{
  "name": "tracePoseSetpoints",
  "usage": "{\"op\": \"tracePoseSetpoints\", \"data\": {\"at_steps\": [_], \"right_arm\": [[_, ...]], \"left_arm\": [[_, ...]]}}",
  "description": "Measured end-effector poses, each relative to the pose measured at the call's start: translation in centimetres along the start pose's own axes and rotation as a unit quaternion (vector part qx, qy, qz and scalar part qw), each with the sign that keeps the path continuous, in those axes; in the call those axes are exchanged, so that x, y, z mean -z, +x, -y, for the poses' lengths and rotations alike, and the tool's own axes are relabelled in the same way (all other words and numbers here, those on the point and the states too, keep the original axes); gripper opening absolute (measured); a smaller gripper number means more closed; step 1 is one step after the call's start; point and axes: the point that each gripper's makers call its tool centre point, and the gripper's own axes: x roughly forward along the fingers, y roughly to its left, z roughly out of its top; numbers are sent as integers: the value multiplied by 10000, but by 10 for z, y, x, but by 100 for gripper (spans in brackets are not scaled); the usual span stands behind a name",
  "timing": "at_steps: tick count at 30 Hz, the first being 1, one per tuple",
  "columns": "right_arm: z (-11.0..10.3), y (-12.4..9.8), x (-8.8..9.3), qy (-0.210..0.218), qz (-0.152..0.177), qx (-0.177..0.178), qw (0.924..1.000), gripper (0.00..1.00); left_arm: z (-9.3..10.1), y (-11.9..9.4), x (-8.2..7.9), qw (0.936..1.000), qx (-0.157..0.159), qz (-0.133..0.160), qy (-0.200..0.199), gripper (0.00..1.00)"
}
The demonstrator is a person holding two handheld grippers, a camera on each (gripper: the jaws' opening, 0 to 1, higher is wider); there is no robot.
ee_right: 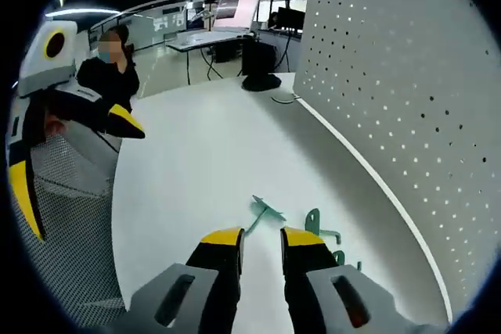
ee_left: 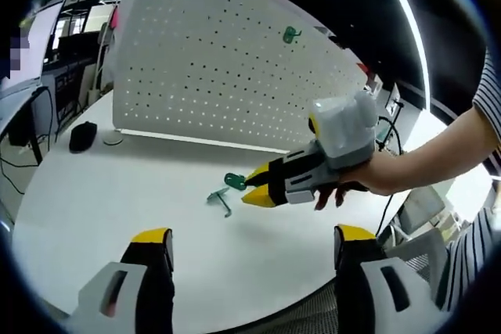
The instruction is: Insert the hook assembly into the mounting plate slot until the hook locks in place.
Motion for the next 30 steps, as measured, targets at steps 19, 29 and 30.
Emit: {"op": "tracePoseSetpoints", "data": {"at_steps": [19,29,30], "right_arm": [[5,33,-4,-406,-194,-518,9976,16],[8,40,-2,-409,-278,-766,9958,6],[8,39,-1,-364,-302,-785,9958,5]], "left_arm": [[-4,-2,1,9998,-1,3,-175,81],[-3,-1,2,9998,20,-35,-218,80],[-4,-1,3,9997,21,-41,-227,80]]}}
